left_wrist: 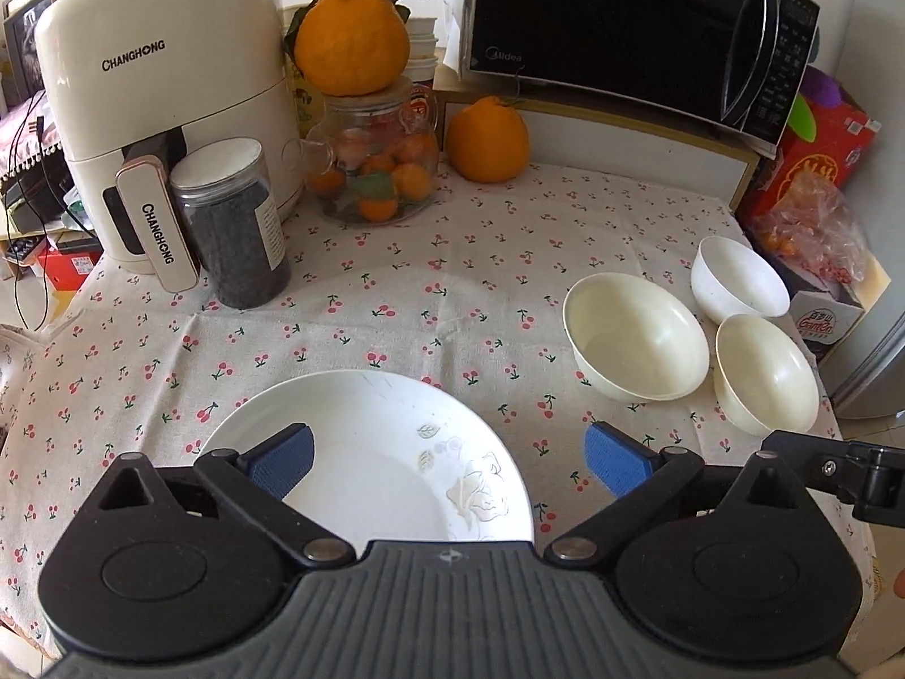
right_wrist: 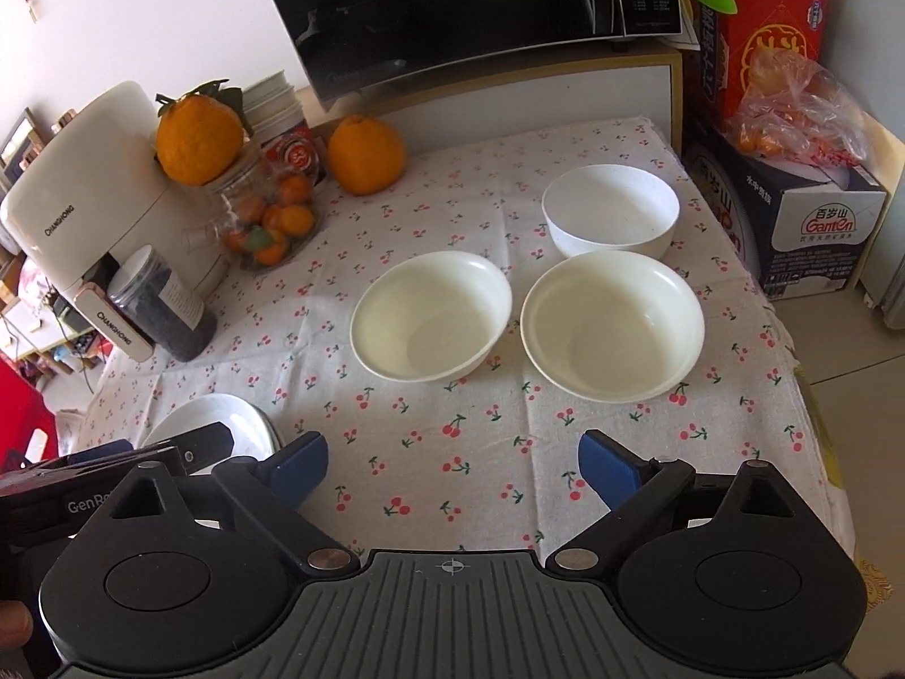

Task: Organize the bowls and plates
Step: 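Move both open grippers toward a white bowl on the cloth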

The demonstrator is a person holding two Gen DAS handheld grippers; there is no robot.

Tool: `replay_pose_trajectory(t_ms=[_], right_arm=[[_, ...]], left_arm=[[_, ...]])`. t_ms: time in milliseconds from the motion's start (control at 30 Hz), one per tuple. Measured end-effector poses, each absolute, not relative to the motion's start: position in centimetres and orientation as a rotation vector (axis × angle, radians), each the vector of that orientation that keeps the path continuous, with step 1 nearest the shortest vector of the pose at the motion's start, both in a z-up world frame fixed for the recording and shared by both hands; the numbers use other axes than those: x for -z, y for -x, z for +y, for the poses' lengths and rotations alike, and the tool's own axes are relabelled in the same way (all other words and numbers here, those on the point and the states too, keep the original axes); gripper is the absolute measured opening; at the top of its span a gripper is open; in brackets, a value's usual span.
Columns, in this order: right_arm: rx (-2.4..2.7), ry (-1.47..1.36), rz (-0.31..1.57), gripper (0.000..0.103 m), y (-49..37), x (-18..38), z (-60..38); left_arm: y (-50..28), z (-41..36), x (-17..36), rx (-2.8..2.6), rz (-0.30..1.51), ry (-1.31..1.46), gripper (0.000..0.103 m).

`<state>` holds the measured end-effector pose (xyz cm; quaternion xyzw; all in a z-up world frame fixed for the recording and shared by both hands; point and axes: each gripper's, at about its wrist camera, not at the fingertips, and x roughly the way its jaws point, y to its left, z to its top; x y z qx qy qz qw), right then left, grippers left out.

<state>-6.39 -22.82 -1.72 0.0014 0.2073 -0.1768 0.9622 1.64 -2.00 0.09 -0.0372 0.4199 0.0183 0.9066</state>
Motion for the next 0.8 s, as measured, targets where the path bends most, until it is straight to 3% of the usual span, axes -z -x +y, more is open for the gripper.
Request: replay_pose_trajectory(t_ms=[800], right_arm=[[0.516, -0.191, 0.288, 0.101, 6.9, -6.2, -33.5]], left_arm=[[-10.6, -9.5, -1.4, 0.111, 0.838, 0.052, 0.102]])
